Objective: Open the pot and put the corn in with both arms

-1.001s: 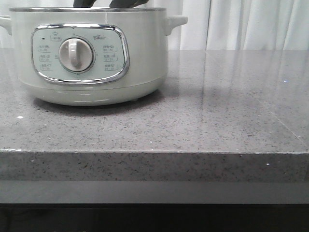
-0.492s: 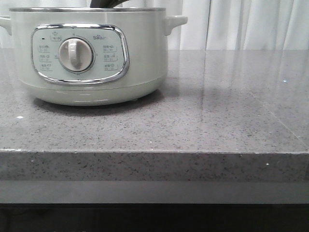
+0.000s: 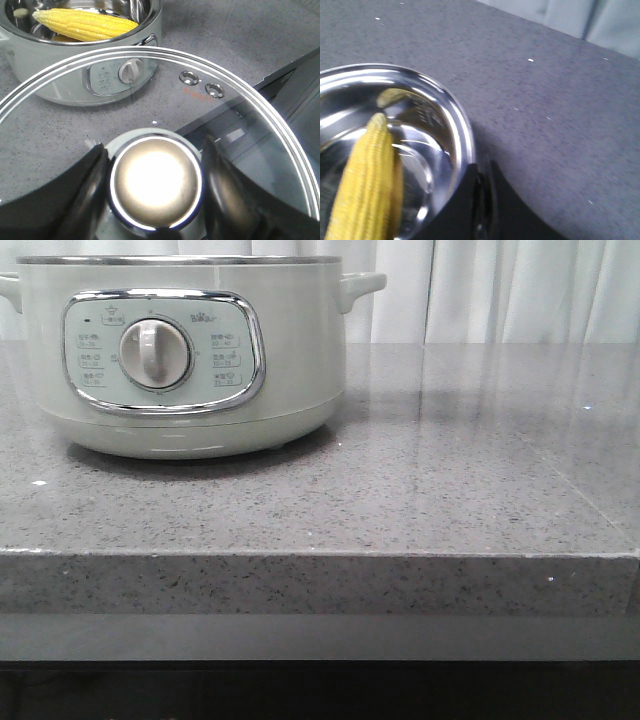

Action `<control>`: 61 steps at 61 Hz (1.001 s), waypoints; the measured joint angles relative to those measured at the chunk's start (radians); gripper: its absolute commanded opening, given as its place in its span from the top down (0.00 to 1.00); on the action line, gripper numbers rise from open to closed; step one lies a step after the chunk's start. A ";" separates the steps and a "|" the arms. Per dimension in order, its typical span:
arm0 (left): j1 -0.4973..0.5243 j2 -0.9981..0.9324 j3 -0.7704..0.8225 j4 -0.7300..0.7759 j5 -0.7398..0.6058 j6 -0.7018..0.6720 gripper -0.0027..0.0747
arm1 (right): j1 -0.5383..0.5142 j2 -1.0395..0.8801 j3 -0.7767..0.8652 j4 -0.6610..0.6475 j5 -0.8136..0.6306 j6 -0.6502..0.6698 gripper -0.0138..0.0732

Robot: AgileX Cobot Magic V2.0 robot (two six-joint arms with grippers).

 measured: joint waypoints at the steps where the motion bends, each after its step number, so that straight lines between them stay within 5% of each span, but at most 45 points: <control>1: 0.000 0.000 0.000 0.000 0.000 0.000 0.63 | -0.010 -0.012 0.015 0.000 -0.002 0.000 0.91; 20: 0.000 0.010 0.000 0.000 -0.008 0.000 0.63 | -0.201 -0.376 0.503 -0.017 -0.210 -0.010 0.91; 37: 0.000 0.135 -0.048 0.000 -0.042 0.000 0.63 | -0.211 -0.814 0.986 -0.017 -0.442 -0.052 0.91; 61: 0.000 0.445 -0.290 0.059 -0.105 0.004 0.63 | -0.211 -1.325 1.360 -0.017 -0.473 -0.054 0.91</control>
